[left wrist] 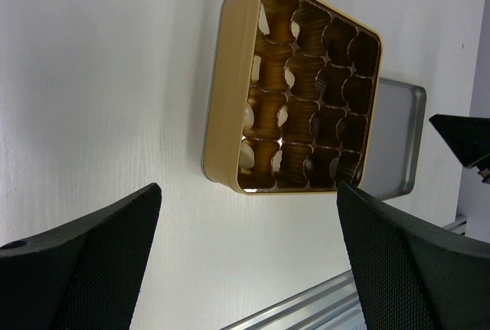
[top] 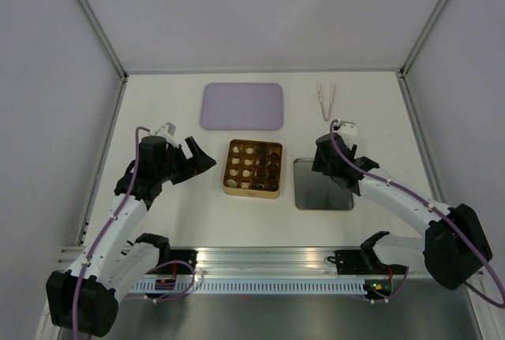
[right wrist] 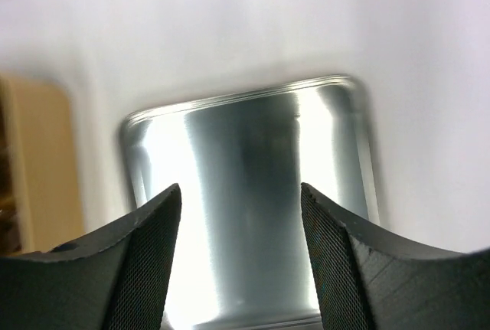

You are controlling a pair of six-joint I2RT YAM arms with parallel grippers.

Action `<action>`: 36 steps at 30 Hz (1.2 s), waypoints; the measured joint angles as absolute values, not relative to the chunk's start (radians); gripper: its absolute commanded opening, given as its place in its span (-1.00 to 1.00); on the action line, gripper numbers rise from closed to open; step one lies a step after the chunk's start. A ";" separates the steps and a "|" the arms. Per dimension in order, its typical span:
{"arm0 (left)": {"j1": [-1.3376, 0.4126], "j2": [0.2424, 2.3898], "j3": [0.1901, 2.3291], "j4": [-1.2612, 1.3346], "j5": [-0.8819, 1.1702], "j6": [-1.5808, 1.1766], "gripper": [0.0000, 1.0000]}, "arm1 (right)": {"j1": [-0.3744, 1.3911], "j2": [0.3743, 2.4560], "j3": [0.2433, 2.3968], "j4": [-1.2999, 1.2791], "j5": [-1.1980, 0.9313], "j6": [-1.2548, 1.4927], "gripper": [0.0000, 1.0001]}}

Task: Pack the chocolate
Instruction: Place the clamp at the center of the board, then pick up the box lid from the center of the board.

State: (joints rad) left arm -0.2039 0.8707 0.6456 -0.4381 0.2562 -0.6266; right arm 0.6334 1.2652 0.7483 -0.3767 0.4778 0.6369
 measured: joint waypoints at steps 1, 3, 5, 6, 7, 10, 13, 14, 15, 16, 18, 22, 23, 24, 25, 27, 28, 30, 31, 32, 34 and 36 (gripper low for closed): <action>-0.204 0.870 0.644 -0.436 0.263 -0.627 0.99 | 0.586 1.236 0.733 -0.382 0.477 0.629 0.37; -0.204 0.870 0.638 -0.432 0.271 -0.627 0.99 | 0.489 1.195 0.691 -0.393 0.478 0.613 0.37; -0.204 0.870 0.630 -0.431 0.274 -0.627 0.99 | 0.413 1.172 0.645 -0.413 0.477 0.597 0.37; -0.204 0.870 0.627 -0.430 0.276 -0.627 0.99 | 0.382 1.168 0.625 -0.426 0.471 0.589 0.36; -0.204 0.870 0.625 -0.430 0.278 -0.627 0.99 | 0.356 1.166 0.608 -0.434 0.465 0.580 0.34; -0.204 0.868 0.619 -0.430 0.286 -0.627 0.99 | 0.286 1.168 0.571 -0.435 0.424 0.565 0.29; -0.204 0.867 0.619 -0.429 0.290 -0.627 0.99 | 0.231 1.185 0.554 -0.433 0.378 0.556 0.18; -0.204 0.867 0.619 -0.428 0.290 -0.627 0.99 | 0.218 1.196 0.550 -0.427 0.361 0.552 0.15; -0.204 0.867 0.619 -0.427 0.290 -0.627 0.99 | 0.205 1.207 0.546 -0.421 0.340 0.550 0.13; -0.204 0.867 0.619 -0.425 0.290 -0.627 0.99 | 0.198 1.215 0.542 -0.416 0.325 0.548 0.08; -0.204 0.867 0.619 -0.422 0.290 -0.627 0.99 | 0.186 1.230 0.528 -0.395 0.289 0.548 -0.19; -0.204 0.867 0.618 -0.417 0.291 -0.627 0.99 | 0.175 1.232 0.524 -0.363 0.252 0.539 -0.39; -0.204 0.867 0.617 -0.416 0.291 -0.627 0.99 | 0.174 1.232 0.523 -0.358 0.244 0.537 -0.51; -0.204 0.867 0.617 -0.416 0.291 -0.627 0.99 | 0.173 1.232 0.522 -0.354 0.239 0.536 -0.61; -0.204 0.867 0.616 -0.417 0.291 -0.626 0.99 | 0.172 1.231 0.521 -0.351 0.234 0.533 -0.65; -0.204 0.867 0.615 -0.417 0.291 -0.626 0.99 | 0.172 1.227 0.518 -0.348 0.222 0.532 -0.85; -0.204 0.866 0.615 -0.416 0.291 -0.626 0.99 | 0.172 1.224 0.517 -0.349 0.215 0.530 -0.97; -0.204 0.865 0.615 -0.417 0.291 -0.626 0.99 | 0.173 1.211 0.513 -0.353 0.203 0.527 -0.99; -0.204 0.863 0.615 -0.416 0.291 -0.627 0.99 | 0.172 1.200 0.512 -0.357 0.203 0.529 -0.99; -0.204 0.861 0.615 -0.416 0.291 -0.626 0.99 | 0.171 1.185 0.511 -0.360 0.204 0.529 -0.99; -0.204 0.859 0.615 -0.416 0.292 -0.626 0.99 | 0.169 1.148 0.512 -0.374 0.205 0.526 -0.99; -0.204 0.858 0.615 -0.416 0.297 -0.626 0.99 | 0.169 1.109 0.512 -0.393 0.205 0.521 -0.99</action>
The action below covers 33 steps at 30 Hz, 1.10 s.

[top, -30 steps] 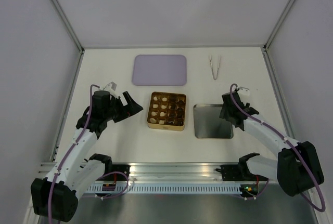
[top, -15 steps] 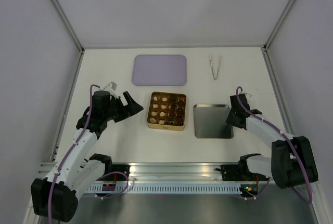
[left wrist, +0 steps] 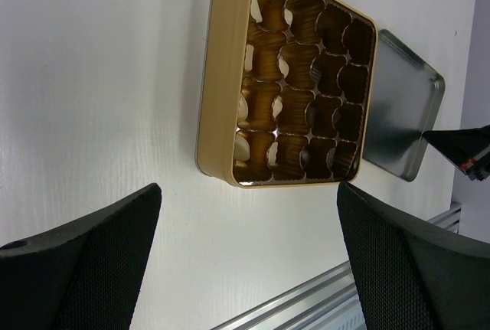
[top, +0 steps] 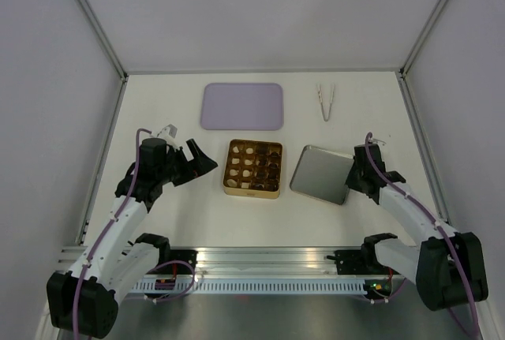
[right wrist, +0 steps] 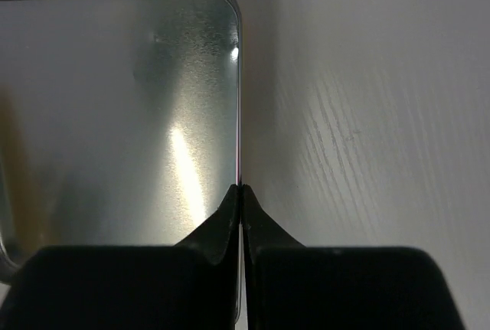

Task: Pack the chocolate
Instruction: Pick up the box lid from the center of the board.

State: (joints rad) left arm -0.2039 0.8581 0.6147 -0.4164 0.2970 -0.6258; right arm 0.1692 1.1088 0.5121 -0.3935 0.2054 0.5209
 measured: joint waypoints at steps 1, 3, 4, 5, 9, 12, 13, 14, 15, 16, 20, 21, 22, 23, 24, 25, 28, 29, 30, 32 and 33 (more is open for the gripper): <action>-0.204 0.857 0.615 -0.416 0.300 -0.626 0.99 | 0.169 1.084 0.514 -0.404 0.206 0.517 -0.99; -0.204 0.855 0.615 -0.416 0.311 -0.626 0.99 | 0.169 1.028 0.521 -0.421 0.206 0.505 -0.99; -0.204 0.853 0.615 -0.416 0.320 -0.625 0.99 | 0.169 0.986 0.530 -0.432 0.206 0.495 -0.99; -0.204 0.852 0.615 -0.415 0.325 -0.625 0.99 | 0.169 0.970 0.534 -0.435 0.206 0.492 -0.99; -0.204 0.841 0.614 -0.402 0.371 -0.625 0.99 | 0.169 0.862 0.575 -0.461 0.191 0.461 -0.99; -0.204 0.838 0.609 -0.375 0.421 -0.625 0.99 | 0.169 0.818 0.612 -0.473 0.162 0.445 -0.99; -0.204 0.839 0.608 -0.367 0.437 -0.625 0.99 | 0.169 0.805 0.624 -0.474 0.148 0.440 -0.99; -0.204 0.839 0.607 -0.359 0.457 -0.626 0.99 | 0.169 0.793 0.631 -0.474 0.136 0.435 -0.99; -0.204 0.839 0.604 -0.343 0.479 -0.627 0.99 | 0.169 0.783 0.638 -0.476 0.119 0.430 -0.99; -0.204 0.840 0.601 -0.323 0.508 -0.628 0.99 | 0.169 0.774 0.644 -0.479 0.098 0.426 -0.99; -0.257 0.865 0.598 -0.212 0.589 -0.649 0.99 | 0.167 0.768 0.661 -0.470 -0.036 0.410 -0.99; -0.284 0.873 0.599 -0.192 0.593 -0.651 0.99 | 0.167 0.770 0.662 -0.464 -0.068 0.410 -0.99; -0.330 0.892 0.605 -0.178 0.590 -0.652 0.99 | 0.167 0.775 0.662 -0.454 -0.123 0.406 -0.99; -0.372 0.912 0.617 -0.171 0.585 -0.653 0.99 | 0.167 0.781 0.663 -0.446 -0.158 0.405 -0.99; -0.412 0.940 0.634 -0.159 0.579 -0.653 0.99 | 0.168 0.788 0.663 -0.435 -0.195 0.403 -0.99; -0.447 0.971 0.652 -0.148 0.577 -0.653 0.99 | 0.170 0.796 0.664 -0.427 -0.228 0.403 -0.99; -0.513 1.050 0.698 -0.119 0.555 -0.658 0.99 | 0.186 0.823 0.670 -0.405 -0.303 0.403 -0.99; -0.527 1.077 0.711 -0.110 0.548 -0.662 0.99 | 0.194 0.831 0.671 -0.398 -0.321 0.403 -0.99; -0.541 1.103 0.723 -0.097 0.537 -0.665 0.99 | 0.202 0.835 0.672 -0.394 -0.331 0.403 -0.99; -0.566 1.157 0.746 -0.075 0.521 -0.674 0.99 | 0.226 0.844 0.673 -0.382 -0.353 0.404 -0.99; -0.575 1.176 0.754 -0.068 0.513 -0.679 0.99 | 0.237 0.847 0.674 -0.377 -0.364 0.404 -0.99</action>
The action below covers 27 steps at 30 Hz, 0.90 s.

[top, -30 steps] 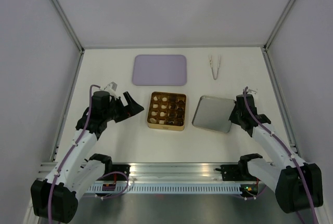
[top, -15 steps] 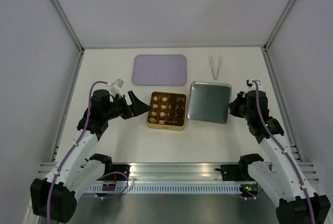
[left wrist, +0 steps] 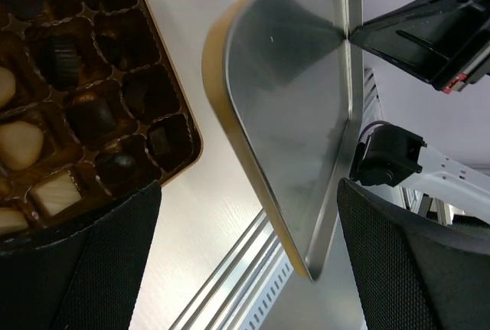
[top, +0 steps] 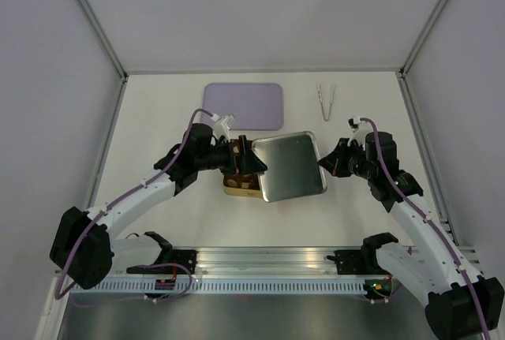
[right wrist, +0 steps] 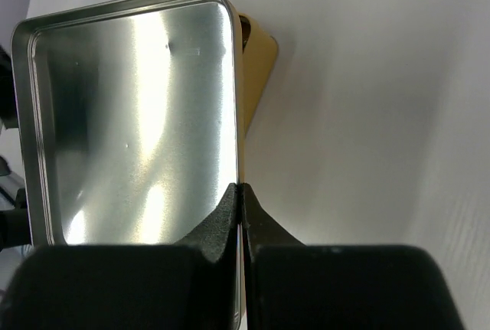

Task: Pack the chocolate
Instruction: Pick up the box lid from the center of the board.

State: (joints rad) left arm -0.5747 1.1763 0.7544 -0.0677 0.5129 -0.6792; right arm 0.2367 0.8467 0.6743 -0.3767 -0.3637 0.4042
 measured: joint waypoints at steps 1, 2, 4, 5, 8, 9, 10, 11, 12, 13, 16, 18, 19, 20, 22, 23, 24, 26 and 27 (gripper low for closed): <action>-0.585 1.200 0.760 -0.054 0.503 -0.687 0.92 | 0.248 0.848 0.674 -0.371 -0.372 0.405 -0.99; -0.594 1.219 0.762 -0.037 0.496 -0.696 0.84 | 0.256 0.848 0.675 -0.367 -0.381 0.407 -0.99; -0.605 1.247 0.762 -0.007 0.488 -0.723 0.39 | 0.266 0.848 0.675 -0.355 -0.397 0.414 -0.99; -0.609 1.259 0.762 0.009 0.482 -0.739 0.24 | 0.268 0.848 0.675 -0.351 -0.403 0.417 -0.99; -0.613 1.268 0.762 0.048 0.469 -0.777 -0.41 | 0.274 0.848 0.675 -0.345 -0.416 0.424 -0.99; -0.613 1.268 0.762 0.063 0.463 -0.792 -0.68 | 0.276 0.848 0.675 -0.345 -0.419 0.424 -0.99; -0.613 1.268 0.762 0.079 0.456 -0.809 -0.81 | 0.275 0.849 0.674 -0.344 -0.426 0.425 -0.99; -0.612 1.267 0.762 0.094 0.461 -0.823 -0.92 | 0.274 0.850 0.674 -0.344 -0.424 0.424 -0.99; -0.612 1.263 0.762 0.105 0.463 -0.829 -0.95 | 0.271 0.857 0.673 -0.341 -0.429 0.424 -0.99; -0.613 1.258 0.762 0.107 0.461 -0.838 -0.95 | 0.269 0.863 0.672 -0.337 -0.432 0.423 -0.92; -0.613 1.248 0.762 0.094 0.452 -0.860 -0.95 | 0.273 0.888 0.672 -0.319 -0.437 0.422 -0.35; -0.613 1.242 0.762 0.075 0.437 -0.885 -0.95 | 0.304 0.892 0.673 -0.321 -0.428 0.406 0.11; -0.613 1.235 0.762 0.059 0.424 -0.892 -0.95 | 0.324 0.891 0.677 -0.323 -0.421 0.396 0.21; -0.613 1.229 0.762 0.041 0.414 -0.899 -0.95 | 0.357 0.891 0.687 -0.331 -0.399 0.381 0.27; -0.612 1.216 0.775 -0.022 0.389 -0.916 -0.95 | 0.438 0.883 0.715 -0.338 -0.350 0.350 0.44; -0.612 1.213 0.790 -0.066 0.370 -0.921 -0.95 | 0.474 0.875 0.728 -0.337 -0.330 0.333 0.49; -0.607 1.213 0.809 -0.110 0.354 -0.925 -0.95 | 0.514 0.862 0.742 -0.336 -0.311 0.311 0.59; -0.582 1.213 0.851 -0.193 0.339 -0.934 -0.95 | 0.576 0.825 0.756 -0.318 -0.280 0.259 0.64; -0.558 1.213 0.868 -0.221 0.342 -0.939 -0.95 | 0.595 0.809 0.757 -0.306 -0.271 0.239 0.70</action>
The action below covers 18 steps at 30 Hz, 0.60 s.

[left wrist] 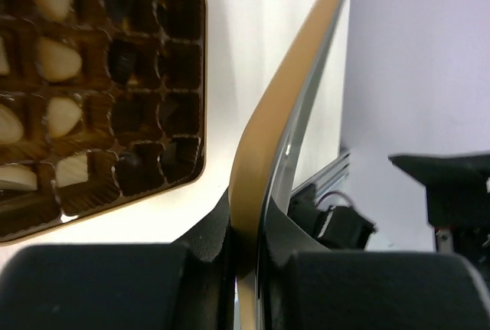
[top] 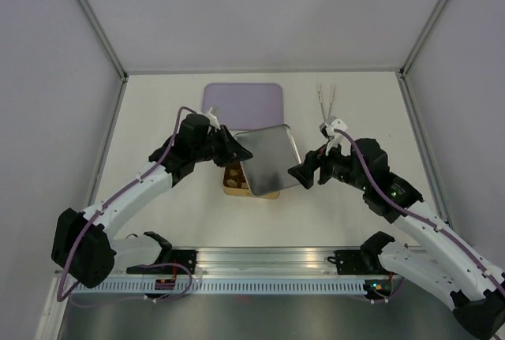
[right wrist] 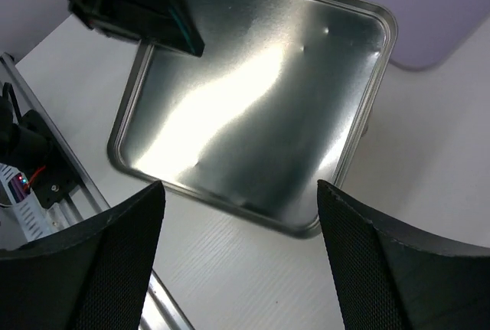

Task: Pack the chocolate
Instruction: Pick up the box lid from the center of the board.

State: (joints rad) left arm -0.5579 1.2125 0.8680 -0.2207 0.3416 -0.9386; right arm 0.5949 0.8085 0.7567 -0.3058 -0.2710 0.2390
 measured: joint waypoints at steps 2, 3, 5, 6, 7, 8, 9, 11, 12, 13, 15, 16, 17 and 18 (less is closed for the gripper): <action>-0.488 1.213 0.892 -0.256 0.367 -0.952 -0.95 | 0.649 0.780 0.758 -0.273 -0.242 0.183 0.74; -0.445 1.215 0.901 -0.268 0.390 -0.958 -0.95 | 0.678 0.776 0.758 -0.253 -0.232 0.155 0.83; -0.365 1.226 0.919 -0.289 0.440 -0.970 -0.95 | 0.749 0.785 0.758 -0.216 -0.201 0.089 0.89; -0.337 1.236 0.928 -0.297 0.461 -0.973 -0.95 | 0.773 0.791 0.758 -0.202 -0.191 0.061 0.96; -0.319 1.249 0.941 -0.310 0.485 -0.973 -0.95 | 0.809 0.807 0.758 -0.189 -0.172 0.025 0.96; -0.311 1.263 0.953 -0.316 0.514 -0.974 -0.95 | 0.836 0.826 0.760 -0.181 -0.156 -0.015 0.96; -0.309 1.278 0.965 -0.324 0.545 -0.974 -0.95 | 0.871 0.849 0.766 -0.179 -0.134 -0.065 0.96; -0.309 1.303 0.984 -0.337 0.597 -0.975 -0.95 | 0.941 0.899 0.781 -0.171 -0.086 -0.161 0.96; -0.309 1.317 0.991 -0.340 0.623 -0.975 -0.95 | 0.979 0.922 0.788 -0.166 -0.057 -0.207 0.96; -0.309 1.328 0.995 -0.345 0.647 -0.975 -0.95 | 1.019 0.950 0.795 -0.157 -0.024 -0.258 0.96; -0.308 1.339 0.999 -0.352 0.682 -0.975 -0.95 | 1.097 1.019 0.821 -0.150 0.051 -0.349 0.96; -0.306 1.342 1.000 -0.357 0.694 -0.976 -0.95 | 1.128 1.059 0.839 -0.150 0.096 -0.390 0.96; -0.304 1.342 1.000 -0.362 0.706 -0.976 -0.95 | 1.150 1.102 0.856 -0.147 0.133 -0.425 0.96; -0.303 1.342 1.000 -0.366 0.716 -0.976 -0.95 | 1.163 1.137 0.868 -0.144 0.167 -0.454 0.96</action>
State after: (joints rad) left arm -0.3027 1.3422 1.0004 -0.3664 0.7162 -0.9756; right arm 1.1625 1.1370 0.8680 -0.1444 0.1665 -0.4541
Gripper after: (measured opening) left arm 0.137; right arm 0.976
